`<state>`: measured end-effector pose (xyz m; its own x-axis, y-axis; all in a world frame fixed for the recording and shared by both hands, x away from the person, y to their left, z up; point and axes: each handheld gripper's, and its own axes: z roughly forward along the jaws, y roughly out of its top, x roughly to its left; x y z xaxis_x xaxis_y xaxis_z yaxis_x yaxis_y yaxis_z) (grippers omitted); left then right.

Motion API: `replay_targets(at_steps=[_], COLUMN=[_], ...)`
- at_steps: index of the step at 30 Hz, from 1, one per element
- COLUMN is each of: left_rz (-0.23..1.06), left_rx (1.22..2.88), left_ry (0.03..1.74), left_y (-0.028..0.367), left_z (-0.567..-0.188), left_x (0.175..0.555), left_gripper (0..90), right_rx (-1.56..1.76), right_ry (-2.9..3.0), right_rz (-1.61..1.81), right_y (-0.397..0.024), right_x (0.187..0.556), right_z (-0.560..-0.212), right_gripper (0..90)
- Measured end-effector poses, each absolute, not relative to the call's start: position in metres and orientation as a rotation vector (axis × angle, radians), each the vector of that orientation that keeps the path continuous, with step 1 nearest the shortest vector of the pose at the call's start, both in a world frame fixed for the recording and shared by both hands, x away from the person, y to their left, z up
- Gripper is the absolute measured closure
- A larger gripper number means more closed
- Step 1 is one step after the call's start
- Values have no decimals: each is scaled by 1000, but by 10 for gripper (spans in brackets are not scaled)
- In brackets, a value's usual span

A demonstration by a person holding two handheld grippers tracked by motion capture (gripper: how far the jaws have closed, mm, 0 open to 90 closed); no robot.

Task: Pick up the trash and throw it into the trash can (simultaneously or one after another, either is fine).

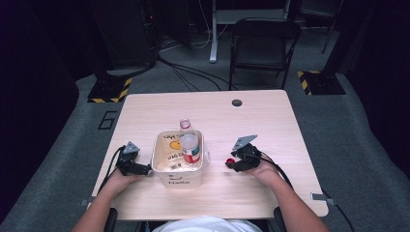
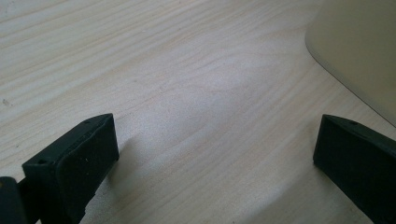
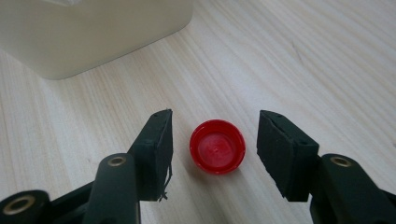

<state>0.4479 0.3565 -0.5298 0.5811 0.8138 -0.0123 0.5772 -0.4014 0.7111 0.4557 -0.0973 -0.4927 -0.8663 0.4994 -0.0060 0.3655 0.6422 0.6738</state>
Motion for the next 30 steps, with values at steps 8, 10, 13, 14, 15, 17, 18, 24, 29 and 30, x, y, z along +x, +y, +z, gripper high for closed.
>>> replay_targets(at_steps=[8,10,13,14,15,17,18,24,29,30], left_rz=[447,447,447,446,446,446,446,447,447,447], left_rx=[2126,2126,2126,2125,2125,2126,2126,2125,2125,2125], left_ry=[1102,1101,1101,1102,1102,1102,1102,1102,1102,1102], left_y=[356,356,356,356,356,356,356,356,356,356], left_z=[-530,-530,-530,-530,-530,-530,-530,-530,-530,-530], left_x=[448,448,448,448,448,448,448,448,448,448], left_gripper=[0,0,0,0,0,0,0,0,0,0], right_rx=[741,763,751,768,761,757,739,756,762,777], right_ry=[2707,2710,2723,2724,2723,2724,2730,2718,2713,2712], right_rz=[979,972,942,934,933,934,926,951,965,970], right_y=[-96,-95,-95,-93,-93,-93,-94,-97,-98,-98], right_x=[458,459,461,461,461,461,462,462,461,461], right_z=[-499,-501,-505,-506,-506,-506,-506,-501,-499,-498], right_gripper=[458,474,506,520,550,575,577,579,578,578])
